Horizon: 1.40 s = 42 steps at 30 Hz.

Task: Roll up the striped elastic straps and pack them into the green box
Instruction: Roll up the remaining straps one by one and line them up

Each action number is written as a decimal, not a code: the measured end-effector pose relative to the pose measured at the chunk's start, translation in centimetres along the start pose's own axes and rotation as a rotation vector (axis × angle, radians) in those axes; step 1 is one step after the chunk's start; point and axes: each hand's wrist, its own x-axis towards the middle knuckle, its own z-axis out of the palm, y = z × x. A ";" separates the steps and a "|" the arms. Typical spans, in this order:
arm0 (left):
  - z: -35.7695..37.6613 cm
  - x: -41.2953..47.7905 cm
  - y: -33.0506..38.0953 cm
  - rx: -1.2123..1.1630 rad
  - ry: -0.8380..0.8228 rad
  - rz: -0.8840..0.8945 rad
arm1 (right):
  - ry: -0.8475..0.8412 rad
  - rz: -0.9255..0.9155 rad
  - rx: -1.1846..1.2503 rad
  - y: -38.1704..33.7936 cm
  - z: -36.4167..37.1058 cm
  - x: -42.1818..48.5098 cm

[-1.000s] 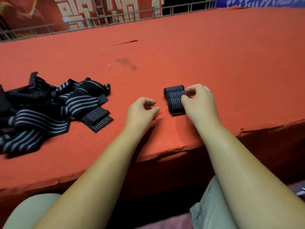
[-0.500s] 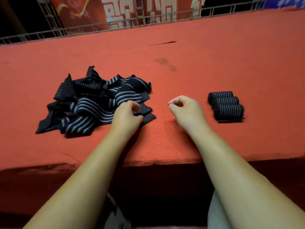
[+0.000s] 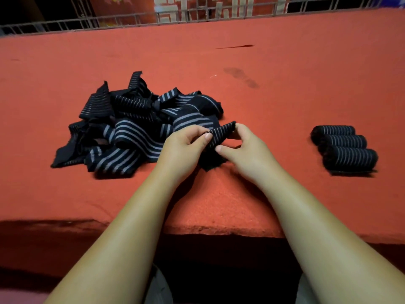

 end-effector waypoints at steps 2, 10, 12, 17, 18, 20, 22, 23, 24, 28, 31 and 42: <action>0.0 -0.2 0.5 -0.093 -0.010 -0.031 | 0.047 -0.024 0.045 -0.1 -0.5 -0.3; -0.3 -1.6 1.5 -0.308 -0.103 -0.096 | 0.222 0.030 0.250 0.1 -2.3 -1.2; -0.4 -2.3 1.8 -0.214 -0.180 -0.035 | 0.225 0.078 0.373 0.2 -3.0 -1.6; 0.4 -2.5 2.1 0.017 -0.232 0.012 | 0.276 0.108 0.412 0.8 -5.1 -2.6; 0.5 -2.4 2.1 -0.006 -0.219 -0.039 | 0.279 0.113 0.401 1.0 -5.5 -2.8; 0.7 -2.4 2.4 -0.029 -0.225 -0.064 | 0.294 0.131 0.371 1.3 -6.3 -3.2; 1.1 -2.6 2.8 -0.055 -0.291 -0.029 | 0.304 0.151 0.378 1.5 -7.0 -3.5; 1.5 -2.7 3.0 -0.098 -0.341 -0.016 | 0.305 0.168 0.409 1.6 -7.3 -3.7; 1.8 -2.9 3.1 -0.135 -0.380 -0.007 | 0.304 0.181 0.453 1.6 -7.5 -3.7; 3.5 -3.1 3.5 -0.281 -0.428 -0.027 | 0.306 0.203 0.522 1.7 -8.9 -3.9; 4.1 -2.9 3.8 -0.417 -0.423 -0.086 | 0.297 0.200 0.545 2.2 -9.4 -3.9; 5.5 -2.9 3.8 -0.548 -0.395 -0.232 | 0.175 0.194 0.821 2.1 -10.1 -4.2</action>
